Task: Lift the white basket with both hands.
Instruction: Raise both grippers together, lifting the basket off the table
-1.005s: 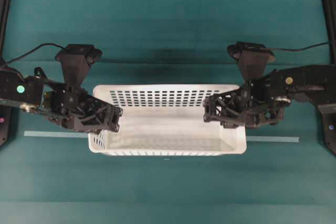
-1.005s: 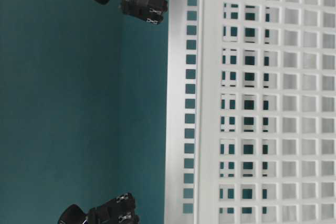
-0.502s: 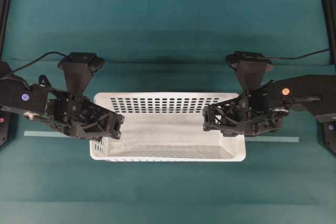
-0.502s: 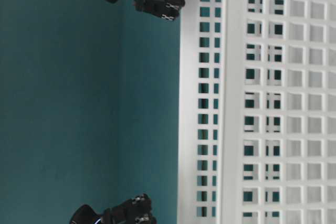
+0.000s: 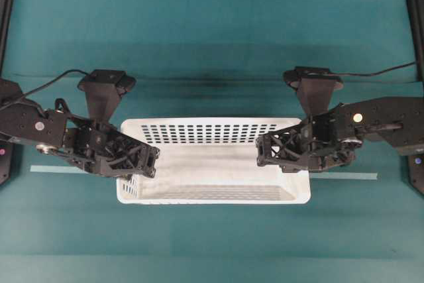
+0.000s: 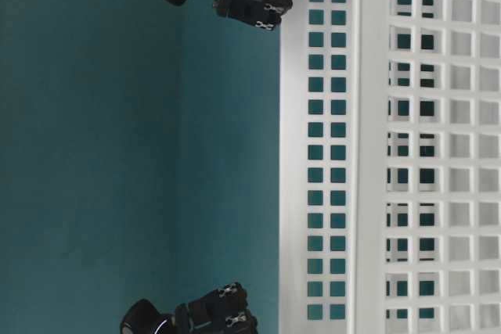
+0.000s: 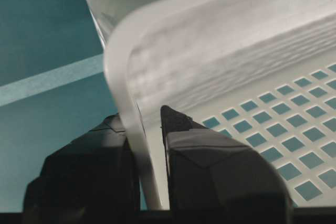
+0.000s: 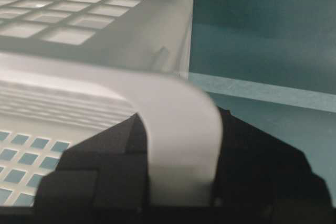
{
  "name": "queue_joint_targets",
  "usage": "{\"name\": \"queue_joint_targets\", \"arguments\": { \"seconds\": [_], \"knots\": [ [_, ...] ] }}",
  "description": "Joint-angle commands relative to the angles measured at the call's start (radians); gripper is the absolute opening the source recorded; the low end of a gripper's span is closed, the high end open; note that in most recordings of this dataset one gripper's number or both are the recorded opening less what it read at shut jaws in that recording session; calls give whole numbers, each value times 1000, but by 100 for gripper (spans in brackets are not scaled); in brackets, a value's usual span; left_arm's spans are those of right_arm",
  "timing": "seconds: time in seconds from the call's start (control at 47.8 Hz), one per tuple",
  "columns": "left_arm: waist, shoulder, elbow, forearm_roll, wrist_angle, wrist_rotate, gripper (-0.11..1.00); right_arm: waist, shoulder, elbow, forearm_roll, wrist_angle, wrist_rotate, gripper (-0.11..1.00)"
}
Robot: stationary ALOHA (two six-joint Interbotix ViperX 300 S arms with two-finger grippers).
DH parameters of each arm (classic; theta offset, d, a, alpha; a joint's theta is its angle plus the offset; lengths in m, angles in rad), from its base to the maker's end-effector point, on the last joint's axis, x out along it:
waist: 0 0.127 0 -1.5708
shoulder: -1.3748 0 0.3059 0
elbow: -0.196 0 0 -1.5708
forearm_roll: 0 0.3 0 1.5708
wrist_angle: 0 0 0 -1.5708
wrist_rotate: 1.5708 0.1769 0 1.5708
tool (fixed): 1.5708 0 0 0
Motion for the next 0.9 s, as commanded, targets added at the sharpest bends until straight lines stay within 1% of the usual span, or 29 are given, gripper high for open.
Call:
{"name": "queue_joint_targets", "arguments": {
  "seconds": [0.0, 0.356, 0.544, 0.879],
  "knots": [
    [3, -6, -20, 12, -34, 9, 4, 0, 6, -6, -17, -17, -21, 16],
    [17, -12, -12, 14, -31, 21, 4, 2, 12, 0, -12, -32, -17, 16],
    [20, -14, -18, 14, -23, 63, 4, 3, 18, 0, -11, -51, -17, 16],
    [25, -26, -12, 14, -9, 86, 4, 3, 26, 0, -9, -91, -15, 16]
  ]
}}
